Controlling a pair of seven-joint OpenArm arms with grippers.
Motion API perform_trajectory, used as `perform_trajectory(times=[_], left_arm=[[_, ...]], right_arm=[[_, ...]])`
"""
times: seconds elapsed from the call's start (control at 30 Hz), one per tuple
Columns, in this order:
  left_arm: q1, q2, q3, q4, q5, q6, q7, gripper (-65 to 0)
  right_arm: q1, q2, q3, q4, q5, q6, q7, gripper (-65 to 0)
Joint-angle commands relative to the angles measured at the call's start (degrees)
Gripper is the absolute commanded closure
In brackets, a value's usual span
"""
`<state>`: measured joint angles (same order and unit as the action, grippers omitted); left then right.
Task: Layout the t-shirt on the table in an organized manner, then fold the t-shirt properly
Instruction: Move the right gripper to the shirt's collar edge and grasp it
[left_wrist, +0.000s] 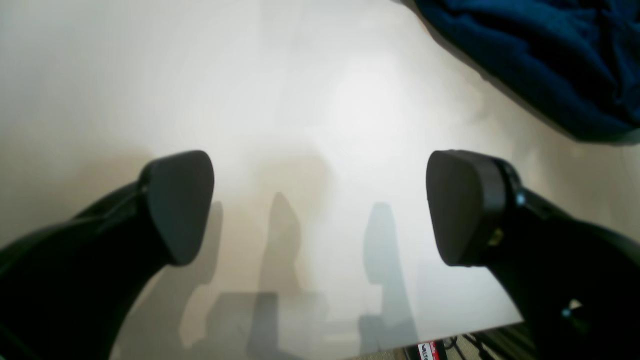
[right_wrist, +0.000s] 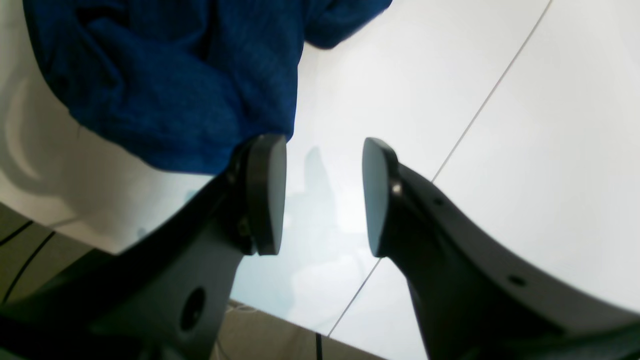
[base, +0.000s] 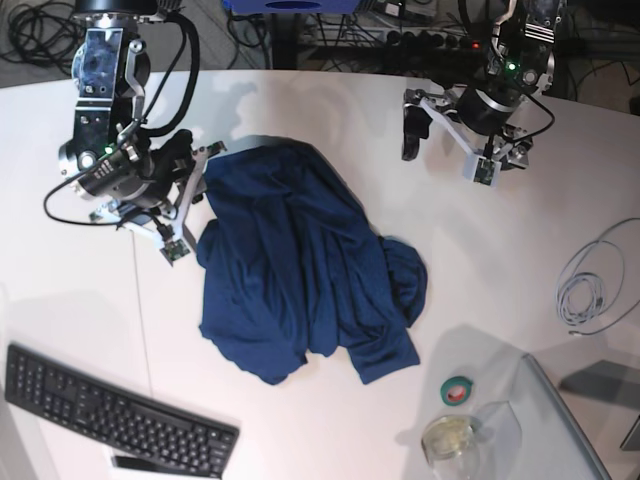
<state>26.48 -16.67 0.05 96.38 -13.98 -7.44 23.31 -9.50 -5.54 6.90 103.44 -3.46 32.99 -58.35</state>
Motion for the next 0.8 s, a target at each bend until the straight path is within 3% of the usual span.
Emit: perform_trajectory(times=[0.0, 0.5, 0.53, 0.77], left_arm=[[0.0, -0.3, -0.5, 1.0, -0.3, 0.1, -1.1, -65.0], [-0.1, -0.4, -0.6, -6.0, -0.3, 0.1, -1.2, -65.0], [-0.2, -0.3, -0.6, -6.0, -0.3, 0.1, -1.2, -62.7], [-1.4, -0.2, -0.6, -5.6, -0.6, 0.1, -1.2, -5.8]], right_arm=[[0.4, 0.0, 0.0, 1.1, 0.2, -0.1, 0.7, -24.5], [1.6, -0.1, 0.0, -0.1, 0.3, -0.1, 0.7, -24.9], [2.2, -0.1, 0.0, -0.4, 0.3, -0.1, 0.7, -24.9], [3.2, -0.1, 0.0, -2.5, 0.3, -0.1, 0.7, -24.9]])
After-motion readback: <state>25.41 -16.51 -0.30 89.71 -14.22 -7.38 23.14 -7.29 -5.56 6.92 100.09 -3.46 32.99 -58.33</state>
